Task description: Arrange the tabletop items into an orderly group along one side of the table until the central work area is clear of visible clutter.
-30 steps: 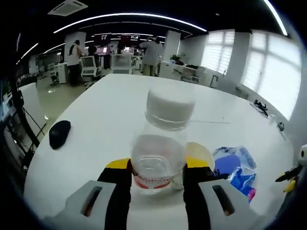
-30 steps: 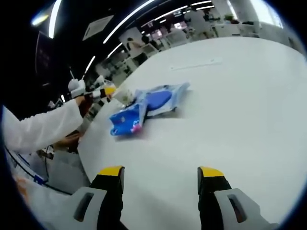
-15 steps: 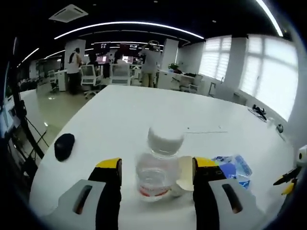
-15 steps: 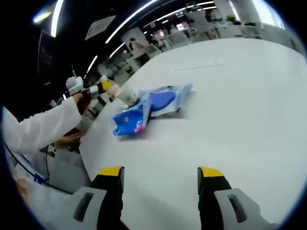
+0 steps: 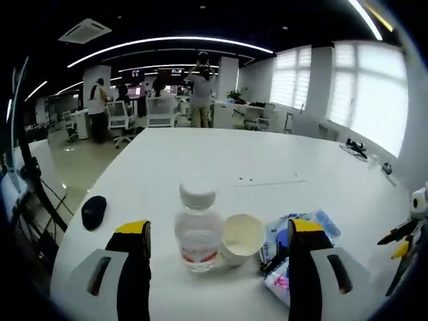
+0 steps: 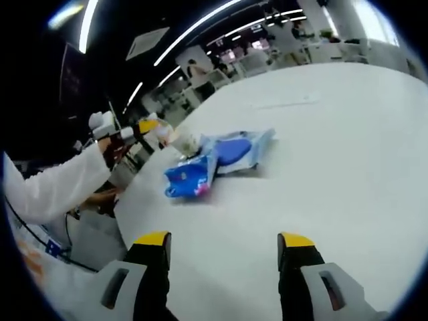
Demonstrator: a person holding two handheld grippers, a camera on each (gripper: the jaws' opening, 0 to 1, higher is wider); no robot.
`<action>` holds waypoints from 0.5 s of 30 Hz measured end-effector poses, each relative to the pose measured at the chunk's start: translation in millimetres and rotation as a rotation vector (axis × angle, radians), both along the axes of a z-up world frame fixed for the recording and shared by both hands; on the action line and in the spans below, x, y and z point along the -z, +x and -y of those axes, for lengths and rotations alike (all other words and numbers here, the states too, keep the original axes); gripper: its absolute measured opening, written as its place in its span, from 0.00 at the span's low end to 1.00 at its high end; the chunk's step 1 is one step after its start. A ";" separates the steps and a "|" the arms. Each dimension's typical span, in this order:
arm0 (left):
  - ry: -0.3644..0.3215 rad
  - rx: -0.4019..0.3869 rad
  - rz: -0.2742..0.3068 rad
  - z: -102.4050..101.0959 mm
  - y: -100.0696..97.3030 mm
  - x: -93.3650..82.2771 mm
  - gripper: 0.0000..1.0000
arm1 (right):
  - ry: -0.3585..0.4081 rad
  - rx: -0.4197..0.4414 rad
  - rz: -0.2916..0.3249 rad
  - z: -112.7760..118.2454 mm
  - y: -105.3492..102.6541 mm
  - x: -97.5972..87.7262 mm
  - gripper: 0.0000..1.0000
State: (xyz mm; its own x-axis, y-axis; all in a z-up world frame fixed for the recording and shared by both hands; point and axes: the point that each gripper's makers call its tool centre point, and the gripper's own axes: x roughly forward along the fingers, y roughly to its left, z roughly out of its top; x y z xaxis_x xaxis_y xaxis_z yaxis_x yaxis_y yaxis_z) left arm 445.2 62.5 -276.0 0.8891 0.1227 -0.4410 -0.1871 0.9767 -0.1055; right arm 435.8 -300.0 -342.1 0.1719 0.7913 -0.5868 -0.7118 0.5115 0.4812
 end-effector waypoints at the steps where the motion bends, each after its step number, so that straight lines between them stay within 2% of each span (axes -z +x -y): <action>1: 0.000 -0.001 -0.002 1.4 -2.0 0.1 0.87 | 0.003 0.003 0.001 0.2 1.2 -0.1 0.65; 8: 0.000 -0.015 0.007 18.9 -21.8 -10.8 0.90 | 0.027 0.026 0.010 6.3 6.2 -9.7 0.65; 12: 0.003 -0.024 0.022 24.9 -30.3 -16.4 0.90 | 0.038 0.037 0.013 7.0 9.6 -8.0 0.65; 15: 0.002 -0.028 0.020 22.3 -34.0 -12.9 0.90 | 0.045 0.044 0.011 9.2 7.4 -13.1 0.65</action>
